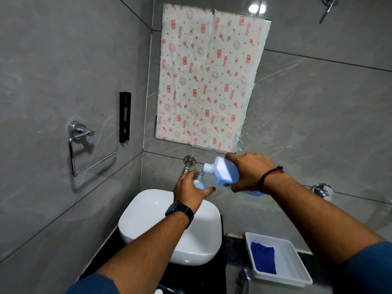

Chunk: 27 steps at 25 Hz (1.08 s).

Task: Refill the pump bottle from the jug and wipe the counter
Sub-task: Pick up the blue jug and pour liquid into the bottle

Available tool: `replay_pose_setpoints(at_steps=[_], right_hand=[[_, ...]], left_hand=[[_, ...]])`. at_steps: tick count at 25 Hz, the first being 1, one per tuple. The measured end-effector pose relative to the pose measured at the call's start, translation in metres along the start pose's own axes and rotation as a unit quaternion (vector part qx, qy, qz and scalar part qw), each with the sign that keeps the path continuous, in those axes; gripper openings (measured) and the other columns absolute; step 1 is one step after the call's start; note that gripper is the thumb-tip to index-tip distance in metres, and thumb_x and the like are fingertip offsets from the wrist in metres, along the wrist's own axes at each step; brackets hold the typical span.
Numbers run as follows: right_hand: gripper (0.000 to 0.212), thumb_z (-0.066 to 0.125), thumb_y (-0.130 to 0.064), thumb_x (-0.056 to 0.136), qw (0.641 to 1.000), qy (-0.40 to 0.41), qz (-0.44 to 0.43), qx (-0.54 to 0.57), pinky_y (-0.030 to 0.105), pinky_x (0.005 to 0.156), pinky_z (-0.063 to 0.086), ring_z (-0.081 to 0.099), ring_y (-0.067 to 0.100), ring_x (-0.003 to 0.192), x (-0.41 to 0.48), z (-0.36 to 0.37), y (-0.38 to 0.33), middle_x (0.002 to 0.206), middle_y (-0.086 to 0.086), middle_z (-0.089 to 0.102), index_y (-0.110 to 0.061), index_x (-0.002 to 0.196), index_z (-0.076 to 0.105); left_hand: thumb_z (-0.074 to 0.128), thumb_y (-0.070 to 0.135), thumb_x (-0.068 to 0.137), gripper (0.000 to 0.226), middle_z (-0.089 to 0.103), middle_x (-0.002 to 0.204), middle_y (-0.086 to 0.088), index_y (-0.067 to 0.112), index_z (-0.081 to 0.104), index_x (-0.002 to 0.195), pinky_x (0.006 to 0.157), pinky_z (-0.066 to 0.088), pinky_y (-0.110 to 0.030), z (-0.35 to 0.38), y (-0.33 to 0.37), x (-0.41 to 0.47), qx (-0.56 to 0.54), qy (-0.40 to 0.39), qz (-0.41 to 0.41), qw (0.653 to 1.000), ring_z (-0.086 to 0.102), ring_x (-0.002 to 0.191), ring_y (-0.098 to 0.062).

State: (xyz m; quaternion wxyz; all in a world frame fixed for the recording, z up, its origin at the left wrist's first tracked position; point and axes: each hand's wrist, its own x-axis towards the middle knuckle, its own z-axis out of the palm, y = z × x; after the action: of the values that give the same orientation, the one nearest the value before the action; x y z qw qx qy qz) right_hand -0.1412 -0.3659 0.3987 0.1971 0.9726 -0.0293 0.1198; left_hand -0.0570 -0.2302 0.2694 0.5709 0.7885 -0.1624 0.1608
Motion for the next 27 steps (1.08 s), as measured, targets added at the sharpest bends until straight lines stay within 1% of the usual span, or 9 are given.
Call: replay_pose_setpoints(at_steps=[5, 9, 14, 16, 19, 23, 27], right_hand=[[0.079, 0.078, -0.051, 0.058, 1.0, 0.001, 0.001, -0.001, 0.026, 0.055, 0.041, 0.043, 0.016, 0.077, 0.0, 0.0001, 0.0008, 0.111, 0.001, 0.061, -0.03, 0.123, 0.037], [0.08, 0.078, -0.05, 0.059, 1.0, -0.006, 0.003, 0.002, 0.028, 0.058, 0.043, 0.048, 0.017, 0.081, 0.0004, 0.0005, 0.0007, 0.113, 0.002, 0.061, -0.03, 0.124, 0.036], [0.079, 0.078, -0.05, 0.059, 1.0, -0.006, 0.004, 0.002, 0.028, 0.058, 0.043, 0.043, 0.015, 0.079, 0.0018, 0.0014, 0.0011, 0.112, 0.001, 0.061, -0.03, 0.123, 0.037], [0.08, 0.078, -0.05, 0.059, 1.0, -0.004, 0.002, -0.001, 0.028, 0.058, 0.043, 0.045, 0.015, 0.079, 0.002, 0.0022, 0.0013, 0.112, 0.001, 0.061, -0.03, 0.124, 0.037], [0.081, 0.078, -0.051, 0.058, 1.0, -0.003, 0.002, 0.0, 0.028, 0.058, 0.043, 0.052, 0.018, 0.084, 0.0023, 0.004, 0.0013, 0.113, 0.002, 0.06, -0.03, 0.124, 0.036], [0.08, 0.078, -0.051, 0.057, 1.0, 0.001, 0.001, 0.0, 0.027, 0.056, 0.042, 0.044, 0.015, 0.078, 0.0024, 0.0037, 0.0018, 0.11, 0.001, 0.061, -0.031, 0.123, 0.037], [0.081, 0.078, -0.052, 0.057, 1.0, 0.004, 0.002, 0.0, 0.028, 0.057, 0.043, 0.043, 0.015, 0.077, 0.0018, 0.0027, 0.0022, 0.109, 0.001, 0.062, -0.031, 0.123, 0.037]], left_hand=[[0.086, 0.043, 0.051, 0.062, 0.063, 0.1, 0.004, 0.023, 0.059, 0.103, 0.073, 0.048, -0.028, 0.0005, 0.0007, 0.0006, 0.002, 0.002, 0.004, 1.0, 0.056, 0.088, -0.016], [0.086, 0.043, 0.051, 0.063, 0.062, 0.101, 0.004, 0.023, 0.059, 0.105, 0.074, 0.048, -0.028, 0.0019, 0.0004, 0.0011, 0.002, 0.001, 0.002, 1.0, 0.056, 0.09, -0.017], [0.086, 0.043, 0.052, 0.063, 0.063, 0.103, 0.003, 0.023, 0.058, 0.106, 0.074, 0.047, -0.028, 0.0033, -0.0012, 0.0014, 0.002, -0.004, -0.001, 1.0, 0.055, 0.09, -0.016], [0.085, 0.043, 0.053, 0.063, 0.062, 0.103, 0.003, 0.023, 0.058, 0.106, 0.074, 0.046, -0.027, 0.0034, -0.0018, 0.0021, 0.001, -0.005, 0.0, 1.0, 0.054, 0.09, -0.015], [0.085, 0.043, 0.053, 0.064, 0.062, 0.105, 0.003, 0.023, 0.058, 0.108, 0.075, 0.046, -0.027, 0.0039, -0.0021, 0.0028, 0.002, -0.005, 0.0, 1.0, 0.054, 0.092, -0.015], [0.085, 0.044, 0.052, 0.064, 0.062, 0.103, 0.004, 0.024, 0.058, 0.106, 0.072, 0.044, -0.025, 0.004, -0.0029, 0.003, 0.002, -0.002, 0.001, 1.0, 0.053, 0.088, -0.014], [0.085, 0.045, 0.051, 0.064, 0.061, 0.1, 0.006, 0.025, 0.058, 0.105, 0.071, 0.042, -0.024, 0.0049, -0.0037, 0.0029, 0.002, 0.0, -0.002, 1.0, 0.052, 0.086, -0.013]])
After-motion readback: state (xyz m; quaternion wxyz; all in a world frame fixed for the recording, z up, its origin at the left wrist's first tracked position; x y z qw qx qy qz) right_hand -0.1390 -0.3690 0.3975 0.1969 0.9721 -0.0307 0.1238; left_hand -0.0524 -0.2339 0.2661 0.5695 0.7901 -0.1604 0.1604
